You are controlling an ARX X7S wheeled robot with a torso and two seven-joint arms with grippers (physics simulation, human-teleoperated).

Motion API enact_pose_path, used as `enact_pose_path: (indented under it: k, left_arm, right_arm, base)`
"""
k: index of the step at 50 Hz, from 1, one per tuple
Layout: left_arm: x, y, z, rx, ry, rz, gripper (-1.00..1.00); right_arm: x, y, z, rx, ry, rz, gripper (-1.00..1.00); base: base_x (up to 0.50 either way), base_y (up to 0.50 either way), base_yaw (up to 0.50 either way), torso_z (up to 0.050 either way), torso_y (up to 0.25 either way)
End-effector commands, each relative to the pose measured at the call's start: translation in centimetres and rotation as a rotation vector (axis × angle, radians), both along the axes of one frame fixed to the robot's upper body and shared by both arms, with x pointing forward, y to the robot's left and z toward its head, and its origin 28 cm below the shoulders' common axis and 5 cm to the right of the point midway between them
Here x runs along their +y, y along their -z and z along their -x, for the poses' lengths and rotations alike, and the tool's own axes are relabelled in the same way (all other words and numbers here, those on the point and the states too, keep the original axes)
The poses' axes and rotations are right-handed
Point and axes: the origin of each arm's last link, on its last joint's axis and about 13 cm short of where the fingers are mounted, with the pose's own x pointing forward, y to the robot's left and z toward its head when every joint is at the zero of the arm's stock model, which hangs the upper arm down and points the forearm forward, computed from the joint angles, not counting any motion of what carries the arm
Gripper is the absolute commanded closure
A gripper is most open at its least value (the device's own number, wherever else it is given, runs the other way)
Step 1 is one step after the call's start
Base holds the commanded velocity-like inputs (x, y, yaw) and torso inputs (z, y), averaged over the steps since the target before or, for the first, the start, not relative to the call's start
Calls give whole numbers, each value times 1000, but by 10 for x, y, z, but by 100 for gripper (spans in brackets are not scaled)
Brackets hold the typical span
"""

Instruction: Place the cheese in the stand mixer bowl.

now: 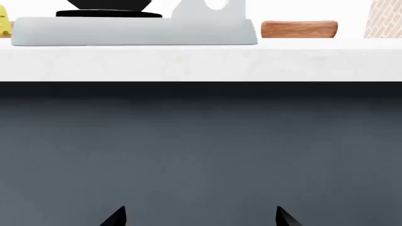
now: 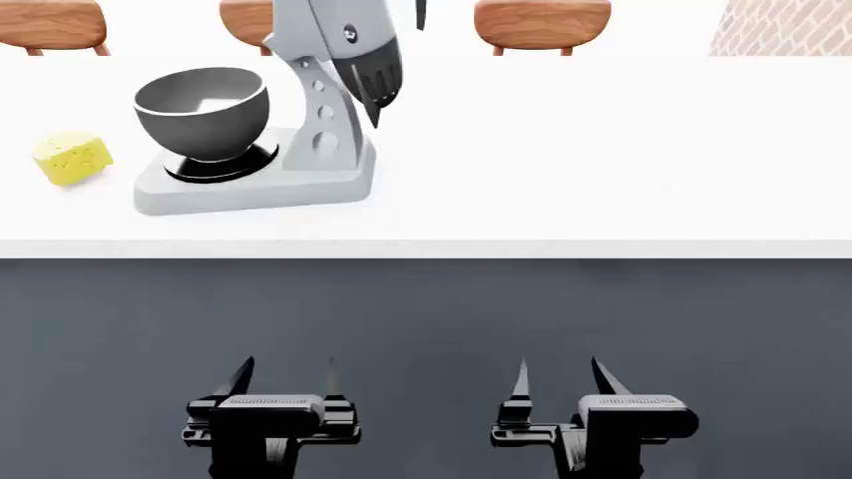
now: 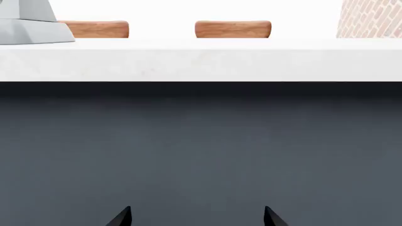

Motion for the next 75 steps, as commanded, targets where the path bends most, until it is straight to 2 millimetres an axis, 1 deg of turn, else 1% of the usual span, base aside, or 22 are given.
enact_pose_path:
  k: [1, 7, 16, 48, 51, 53, 55, 56, 57, 58, 59, 60, 62, 63, 65, 68, 70, 71, 72, 73, 74, 75]
  left_arm:
    - [1, 0, 0, 2, -2, 7, -100]
    - [1, -1, 2, 1, 15, 42, -100]
    - [1, 0, 1, 27, 1, 29, -100]
    - [3, 2, 2, 48, -12, 13, -100]
    - [4, 0, 2, 46, -14, 13, -100]
    - [4, -4, 4, 43, 25, 60, -100]
    - [2, -22, 6, 66, 35, 40, -100]
    - [2, -44, 9, 68, 76, 56, -100]
    - [3, -55, 10, 62, 91, 58, -100]
    - [6, -89, 7, 11, 129, 95, -100]
    - [5, -118, 12, -38, 144, 77, -100]
    - [6, -131, 14, -12, 152, 77, -100]
    - [7, -167, 17, -30, 194, 125, -100]
    - [7, -183, 18, -44, 203, 77, -100]
    - [14, -194, 16, 71, 156, 19, -100]
    - [20, -214, 12, 96, 95, -23, -100]
    - [16, -227, 25, 102, 105, -51, -100]
    - [15, -232, 35, 107, 237, -68, -100]
    - [13, -240, 39, 73, 322, 29, -100]
    - [14, -248, 39, 95, 367, -47, -100]
    - [15, -259, 39, 176, 374, -44, -100]
    - [15, -271, 41, 183, 400, -90, -100]
  right_arm:
    - [0, 2, -1, 7, 4, -4, -100]
    - [-1, 3, 3, 19, -1, -11, -100]
    - [-2, 6, 2, 40, 20, 5, -100]
    - [3, 7, 2, 55, -1, 24, -100]
    - [2, 6, 1, 68, -19, -15, -100]
    - [1, 1, 2, 79, -24, 23, -100]
    - [-1, -17, 1, 93, -39, 43, -100]
    - [-4, -35, 1, 90, -45, 59, -100]
    - [-6, -45, 2, 86, -63, 70, -100]
    - [-12, -74, 2, 53, -87, 72, -100]
    - [-13, -102, 5, 15, -118, 87, -100]
    - [-15, -111, 11, 58, -141, 104, -100]
    - [-18, -141, 16, 71, -152, 103, -100]
    - [-20, -155, 18, 58, -155, 124, -100]
    - [-23, -178, 23, 35, -158, 172, -100]
    - [-29, -193, 25, 33, -221, 190, -100]
    - [-32, -201, 27, 26, -260, 194, -100]
    - [-33, -204, 28, 32, -293, 188, -100]
    - [-37, -211, 26, 32, -275, 152, -100]
    - [-38, -221, 29, -3, -324, 181, -100]
    - [-41, -228, 28, 19, -362, 202, -100]
    - [-41, -235, 29, -18, -380, 282, -100]
  base:
    - [0, 0, 0, 0, 0]
    - [0, 0, 0, 0, 0]
    - [0, 33, 0, 50, 0]
    - [0, 496, 0, 50, 0]
    - [0, 270, 0, 50, 0]
    - [0, 0, 0, 25, 0]
    - [0, 0, 0, 0, 0]
    - [0, 0, 0, 0, 0]
    - [0, 0, 0, 0, 0]
    - [0, 0, 0, 0, 0]
    - [0, 0, 0, 0, 0]
    - [0, 0, 0, 0, 0]
    - [0, 0, 0, 0, 0]
    - [0, 0, 0, 0, 0]
    - [0, 0, 0, 0, 0]
    - [0, 0, 0, 0, 0]
    - [0, 0, 0, 0, 0]
    - [0, 0, 0, 0, 0]
    - [0, 0, 0, 0, 0]
    - [0, 0, 0, 0, 0]
    - [0, 0, 0, 0, 0]
    - [0, 0, 0, 0, 0]
